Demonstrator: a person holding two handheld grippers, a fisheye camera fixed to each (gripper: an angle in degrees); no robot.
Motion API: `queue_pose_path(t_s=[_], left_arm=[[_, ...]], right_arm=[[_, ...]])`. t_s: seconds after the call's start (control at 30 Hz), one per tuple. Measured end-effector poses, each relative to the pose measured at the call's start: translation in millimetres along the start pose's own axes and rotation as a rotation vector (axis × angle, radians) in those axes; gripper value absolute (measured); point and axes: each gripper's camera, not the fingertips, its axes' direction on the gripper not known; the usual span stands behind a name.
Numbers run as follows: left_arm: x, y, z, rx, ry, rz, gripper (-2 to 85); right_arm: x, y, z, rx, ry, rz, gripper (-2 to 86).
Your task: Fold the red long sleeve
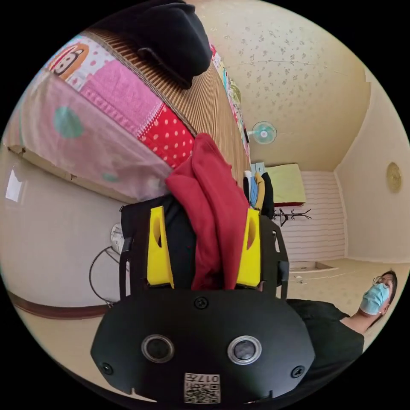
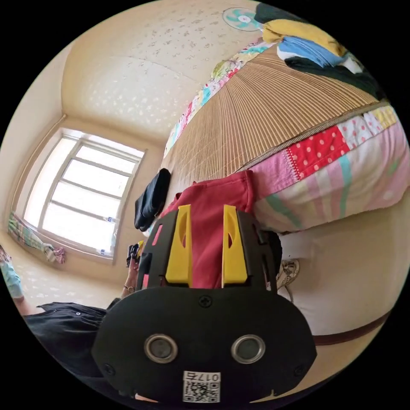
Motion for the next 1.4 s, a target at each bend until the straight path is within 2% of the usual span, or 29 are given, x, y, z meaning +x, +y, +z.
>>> queue_pose_path(t_s=[0.13,0.23,0.37,0.47,0.5,0.63,0.7,0.83,0.93,0.97,1.07,1.17,1.23,1.33,1.4], left_arm=[[-24.0,46.2,8.8,0.027,0.171,-0.05,26.5],[-39.9,77.3,17.4,0.018,0.299,-0.119,22.6],[-47.1,108.5,31.4,0.019,0.352,-0.178,17.7],[-35.6,119.6,33.8,0.043,0.303,-0.167,11.6],[-21.3,122.1,30.8,0.07,0.258,-0.124,10.3],[39.2,126.6,29.8,0.124,0.087,0.05,9.2],[77.1,131.3,41.6,0.134,-0.003,0.16,9.3],[118.3,144.7,73.6,0.137,-0.147,0.294,10.0],[132.1,162.6,98.4,0.135,-0.134,0.362,12.4],[134.9,170.8,103.3,0.132,-0.099,0.392,14.4],[131.3,193.2,101.8,0.131,0.05,0.46,16.6],[114.2,210.5,95.2,0.118,0.154,0.486,16.8],[99.8,215.3,99.6,0.081,0.142,0.47,17.3],[73.0,217.2,122.7,0.006,0.106,0.421,19.0],[56.6,212.1,157.6,-0.097,0.098,0.395,20.6]], right_arm=[[-110.4,-19.4,61.6,-0.178,0.044,-0.238,9.6],[-195.2,-26.3,133.7,-0.342,0.043,-0.462,9.9],[-248.2,-44.3,220.6,-0.531,-0.005,-0.519,12.1],[-278.5,-62.0,292.2,-0.747,0.008,-0.505,16.1],[-291.2,-65.2,317.5,-0.824,0.072,-0.52,18.0],[-327.1,-64.0,389.5,-1.107,0.205,-0.583,23.0],[-334.1,-63.7,411.2,-1.21,0.229,-0.57,23.6],[-345.1,-50.0,432.8,-1.358,0.435,-0.673,20.9],[-351.7,-41.0,409.3,-1.29,0.654,-0.886,11.6],[-351.9,-44.0,398.7,-1.264,0.648,-0.911,10.2],[-333.9,-89.2,322.4,-1.141,0.435,-0.856,9.1],[-277.3,-142.6,199.7,-0.916,0.101,-0.767,8.8],[-198.8,-169.9,92.0,-0.681,-0.168,-0.657,8.6],[-89.3,-164.0,-18.6,-0.383,-0.384,-0.543,8.6],[-29.8,-149.0,-60.7,-0.265,-0.423,-0.461,8.6]])
